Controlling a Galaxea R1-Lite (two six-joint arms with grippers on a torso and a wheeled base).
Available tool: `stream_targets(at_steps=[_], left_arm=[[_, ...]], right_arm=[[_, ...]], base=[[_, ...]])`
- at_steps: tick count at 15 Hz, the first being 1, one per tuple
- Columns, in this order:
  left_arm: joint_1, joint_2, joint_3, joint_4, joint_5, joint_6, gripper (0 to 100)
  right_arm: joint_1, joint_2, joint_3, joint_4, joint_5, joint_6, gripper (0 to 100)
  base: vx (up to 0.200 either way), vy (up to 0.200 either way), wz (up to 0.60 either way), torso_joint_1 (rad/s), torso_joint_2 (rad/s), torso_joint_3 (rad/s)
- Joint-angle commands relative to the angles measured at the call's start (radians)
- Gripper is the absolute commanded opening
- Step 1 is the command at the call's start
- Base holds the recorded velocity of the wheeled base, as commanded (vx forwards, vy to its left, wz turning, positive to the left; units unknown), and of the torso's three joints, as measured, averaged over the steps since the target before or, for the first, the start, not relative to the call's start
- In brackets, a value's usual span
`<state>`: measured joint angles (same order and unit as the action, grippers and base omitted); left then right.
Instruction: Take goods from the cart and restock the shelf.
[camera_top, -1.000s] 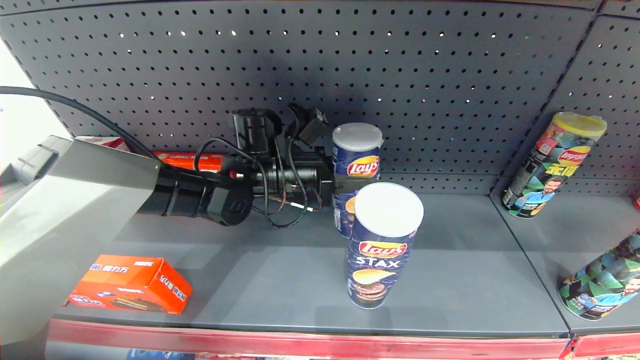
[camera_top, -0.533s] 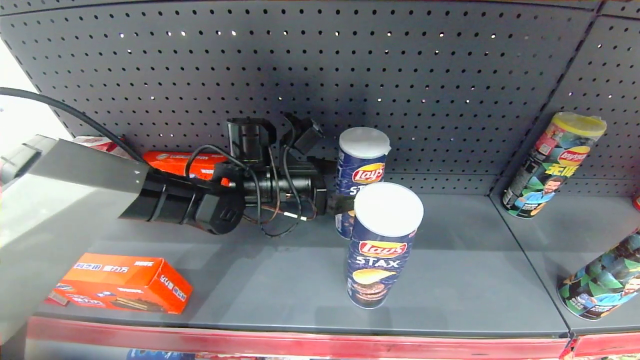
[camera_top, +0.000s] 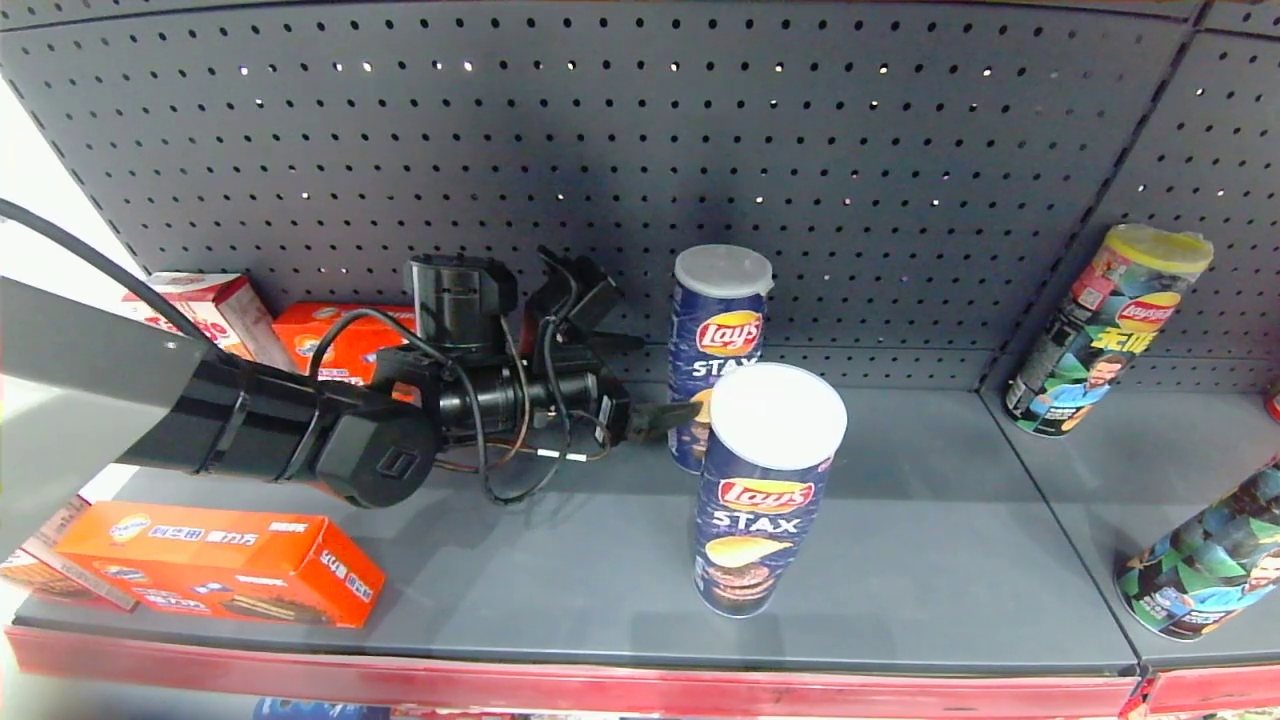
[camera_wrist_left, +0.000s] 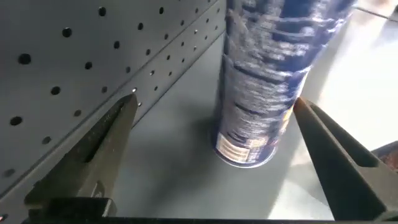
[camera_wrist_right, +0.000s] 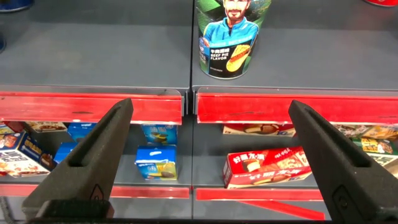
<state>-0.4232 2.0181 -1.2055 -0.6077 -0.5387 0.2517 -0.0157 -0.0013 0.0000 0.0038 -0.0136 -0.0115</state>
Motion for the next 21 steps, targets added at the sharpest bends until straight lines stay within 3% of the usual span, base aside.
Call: stream_targets(at_steps=[1,6,9,10,13,14,15,16,18,21], left_arm=[[-0.002,-0.007,0.001,0.0,0.008,0.0,100],[-0.006,-0.029,0.038,0.0,0.02,0.001,100],[-0.037,-0.156,0.165,-0.001,0.103,0.001,100],[-0.071,-0.208,0.242,-0.004,0.218,0.003,100],[-0.132,-0.234,0.359,-0.115,0.468,0.0,100],[-0.138,-0.233,0.373,-0.129,0.519,0.001,100],[-0.138,-0.233,0.373,-0.129,0.522,0.001,100],[-0.149,-0.202,0.357,-0.13,0.591,0.004,100],[-0.143,-0.15,0.31,-0.132,0.672,0.044,100],[-0.137,-0.09,0.233,-0.129,0.735,0.046,100]], right_arm=[[0.0,0.001,0.0,-0.001,0.0,-0.001,100],[0.0,0.001,0.0,0.001,0.0,-0.001,100],[0.0,0.001,0.0,0.001,0.0,-0.001,100],[0.0,0.001,0.0,0.001,0.0,-0.001,100],[0.0,0.001,0.0,-0.001,0.0,-0.001,100],[0.0,0.001,0.0,0.001,0.0,-0.001,100],[0.0,0.001,0.0,-0.001,0.0,-0.001,100],[0.0,0.001,0.0,0.001,0.0,-0.001,100],[0.0,0.001,0.0,0.001,0.0,-0.001,100],[0.0,0.001,0.0,0.001,0.0,-0.001,100]], base=[[0.0,0.0,0.0,0.0,0.0,0.0],[0.0,0.0,0.0,0.0,0.0,0.0],[0.0,0.0,0.0,0.0,0.0,0.0],[0.0,0.0,0.0,0.0,0.0,0.0],[0.0,0.0,0.0,0.0,0.0,0.0],[0.0,0.0,0.0,0.0,0.0,0.0],[0.0,0.0,0.0,0.0,0.0,0.0],[0.0,0.0,0.0,0.0,0.0,0.0],[0.0,0.0,0.0,0.0,0.0,0.0],[0.0,0.0,0.0,0.0,0.0,0.0]])
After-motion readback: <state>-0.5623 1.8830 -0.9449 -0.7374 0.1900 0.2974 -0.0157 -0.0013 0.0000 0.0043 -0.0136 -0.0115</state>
